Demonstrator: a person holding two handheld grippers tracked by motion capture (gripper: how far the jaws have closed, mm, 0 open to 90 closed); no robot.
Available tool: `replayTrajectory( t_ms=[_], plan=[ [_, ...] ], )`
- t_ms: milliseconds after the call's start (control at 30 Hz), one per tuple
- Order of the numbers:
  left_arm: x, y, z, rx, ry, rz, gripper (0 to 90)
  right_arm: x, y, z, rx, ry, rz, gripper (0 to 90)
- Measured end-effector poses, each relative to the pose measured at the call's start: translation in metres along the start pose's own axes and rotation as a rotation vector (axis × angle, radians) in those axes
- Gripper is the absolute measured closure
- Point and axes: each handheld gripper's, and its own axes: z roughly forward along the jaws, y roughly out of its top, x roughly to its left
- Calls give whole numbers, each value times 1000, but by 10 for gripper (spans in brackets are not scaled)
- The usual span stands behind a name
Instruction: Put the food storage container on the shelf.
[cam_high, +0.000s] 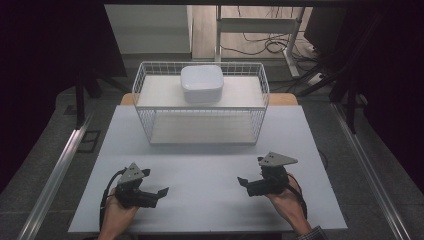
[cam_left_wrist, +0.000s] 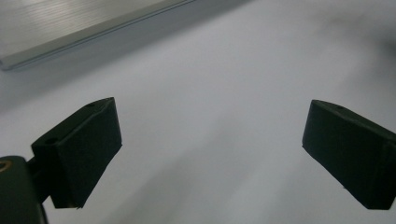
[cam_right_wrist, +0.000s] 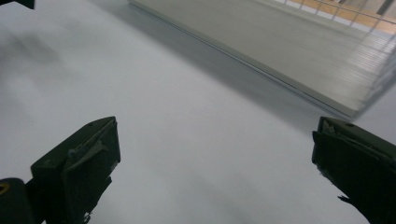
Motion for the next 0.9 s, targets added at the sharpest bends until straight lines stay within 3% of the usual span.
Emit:
replayTrajectory(
  t_ms=[467, 900],
  plan=[
    [5, -20, -18, 9, 36, -28, 43, -9, -25, -24, -4, -71, 35, 12],
    [11, -39, -32, 22, 57, -75, 43, -15, -54, -44, 45, -114, 85, 8]
  ],
)
